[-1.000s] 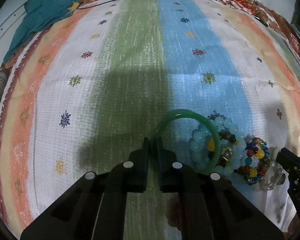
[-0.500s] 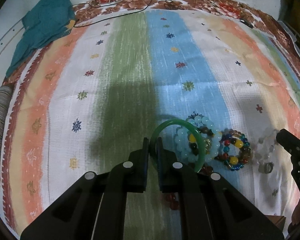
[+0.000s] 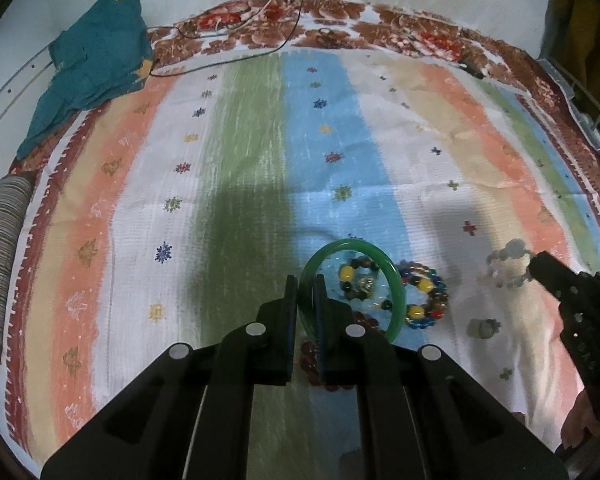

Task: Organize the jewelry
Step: 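Lift and carry the green bangle and clear bracelet over the silver tin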

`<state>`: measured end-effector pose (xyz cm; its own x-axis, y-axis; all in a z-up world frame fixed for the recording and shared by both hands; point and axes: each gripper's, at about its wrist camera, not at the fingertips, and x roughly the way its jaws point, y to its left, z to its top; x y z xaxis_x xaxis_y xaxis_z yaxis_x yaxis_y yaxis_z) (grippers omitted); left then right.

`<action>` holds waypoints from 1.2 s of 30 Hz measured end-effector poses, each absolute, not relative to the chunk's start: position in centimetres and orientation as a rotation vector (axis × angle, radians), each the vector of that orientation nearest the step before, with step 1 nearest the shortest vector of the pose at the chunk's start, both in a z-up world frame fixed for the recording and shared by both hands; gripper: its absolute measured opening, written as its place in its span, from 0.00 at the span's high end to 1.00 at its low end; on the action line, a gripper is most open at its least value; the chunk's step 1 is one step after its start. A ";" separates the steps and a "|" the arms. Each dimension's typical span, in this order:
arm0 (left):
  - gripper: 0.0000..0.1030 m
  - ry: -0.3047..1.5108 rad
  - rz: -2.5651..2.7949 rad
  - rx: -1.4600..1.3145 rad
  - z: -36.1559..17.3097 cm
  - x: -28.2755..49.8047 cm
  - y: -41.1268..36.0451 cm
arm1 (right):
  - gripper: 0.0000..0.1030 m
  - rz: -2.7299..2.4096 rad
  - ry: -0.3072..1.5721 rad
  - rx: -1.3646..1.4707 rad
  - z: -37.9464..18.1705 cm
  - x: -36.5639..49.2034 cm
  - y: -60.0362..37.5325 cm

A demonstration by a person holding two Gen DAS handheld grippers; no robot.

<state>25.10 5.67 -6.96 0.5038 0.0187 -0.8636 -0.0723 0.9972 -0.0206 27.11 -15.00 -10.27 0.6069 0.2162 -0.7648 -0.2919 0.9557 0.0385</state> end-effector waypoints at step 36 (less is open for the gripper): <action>0.92 0.887 -0.013 -0.105 -0.8 14.9 3.4 | 0.93 0.354 0.741 -0.072 -4.3 18.7 -14.9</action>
<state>14.94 3.37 -0.77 0.6322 -0.0544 -0.7729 -0.0325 0.9948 -0.0965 18.68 -14.89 -4.30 0.6811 0.2902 -0.6722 -0.3407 0.9383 0.0599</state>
